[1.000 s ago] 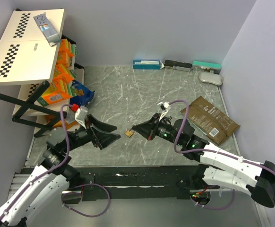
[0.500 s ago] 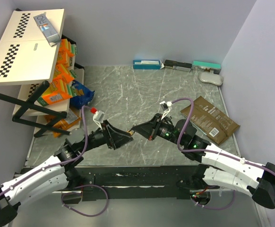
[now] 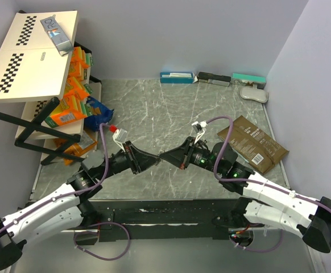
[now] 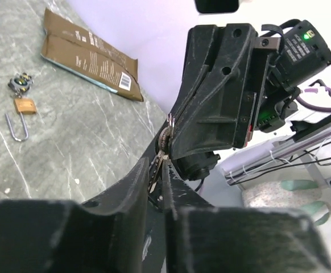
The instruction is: Unlock with the key
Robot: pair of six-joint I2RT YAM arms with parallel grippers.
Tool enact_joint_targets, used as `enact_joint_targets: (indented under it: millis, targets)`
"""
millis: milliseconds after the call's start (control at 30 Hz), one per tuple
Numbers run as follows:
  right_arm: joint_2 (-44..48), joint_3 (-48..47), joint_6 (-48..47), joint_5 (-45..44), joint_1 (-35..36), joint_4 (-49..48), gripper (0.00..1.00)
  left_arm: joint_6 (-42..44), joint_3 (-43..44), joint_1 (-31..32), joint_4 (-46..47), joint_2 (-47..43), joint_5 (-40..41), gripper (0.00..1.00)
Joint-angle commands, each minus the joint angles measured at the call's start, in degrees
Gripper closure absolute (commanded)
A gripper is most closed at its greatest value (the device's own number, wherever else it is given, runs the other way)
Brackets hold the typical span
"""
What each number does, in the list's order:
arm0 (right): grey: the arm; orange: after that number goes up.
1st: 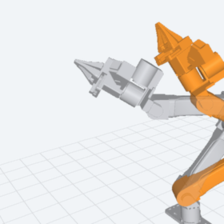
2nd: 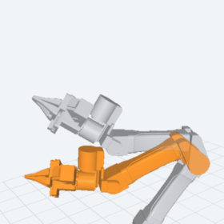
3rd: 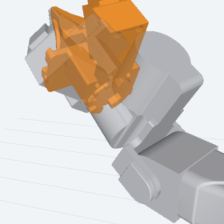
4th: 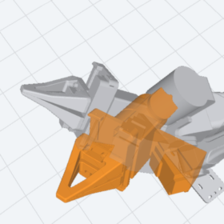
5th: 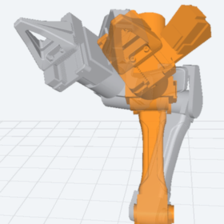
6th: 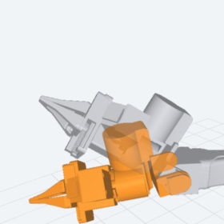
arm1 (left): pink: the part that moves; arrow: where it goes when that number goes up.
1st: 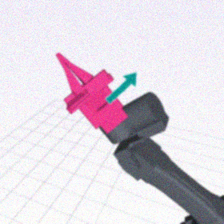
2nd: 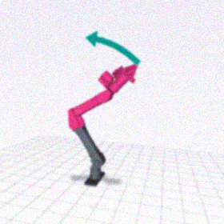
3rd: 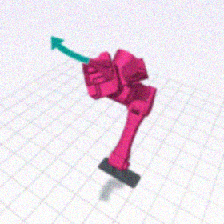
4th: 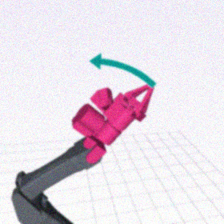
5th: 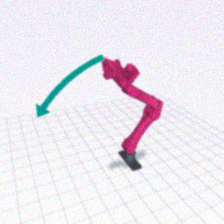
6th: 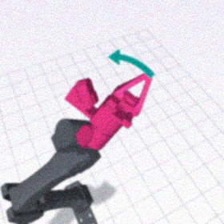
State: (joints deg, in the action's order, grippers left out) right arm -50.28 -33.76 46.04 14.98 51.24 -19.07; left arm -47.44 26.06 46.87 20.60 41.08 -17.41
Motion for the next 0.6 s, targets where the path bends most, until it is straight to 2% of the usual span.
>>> enact_joint_targets:
  millis: [0, 67, 100, 133, 233, 300, 400, 433, 533, 567]
  targets:
    - [1.2, -2.0, 1.2, 2.0, -0.8, -1.1, 1.0, 1.1, 3.4, 0.3, 0.8, 1.5, -1.5, 0.83]
    - [1.3, -1.5, 1.6, 2.4, -1.3, -1.4, 1.0, 1.2, 3.6, 0.3, -0.1, 2.0, -2.7, 0.84]
    - [1.3, -1.4, 1.7, 2.5, -1.6, -1.7, 1.0, 1.3, 3.7, 0.2, -0.2, 2.2, -3.2, 0.94]
    - [1.2, -1.3, 1.8, 2.7, -1.8, -1.7, 1.0, 1.3, 3.7, 0.3, -0.5, 2.2, -3.4, 0.99]
    - [1.2, -1.2, 1.3, 2.9, -3.2, 0.0, 1.0, 1.6, 4.3, 0.2, -3.0, 1.6, -2.9, 0.99]
    - [2.3, -1.0, 0.9, 1.5, -4.5, 3.0, 0.94, 0.3, 5.7, 0.2, -9.6, 1.2, 1.7, 0.99]
    - [3.8, -0.3, 0.1, -0.8, -5.8, 7.3, 0.7, -1.7, 7.1, 0.1, -16.5, 2.2, 5.0, 0.99]
    - [4.2, -0.1, 0.2, -1.3, -6.0, 8.1, 0.56, -2.3, 7.2, 0.0, -17.4, 2.8, 5.0, 0.99]
    - [5.5, 1.1, 0.9, -2.2, -6.6, 9.8, 0.37, -5.3, 6.7, -0.2, -17.5, 5.0, 3.4, 0.99]
    - [5.7, 1.7, 1.1, -2.4, -6.6, 10.0, 0.34, -5.9, 6.2, -0.2, -17.0, 5.8, 3.0, 0.99]
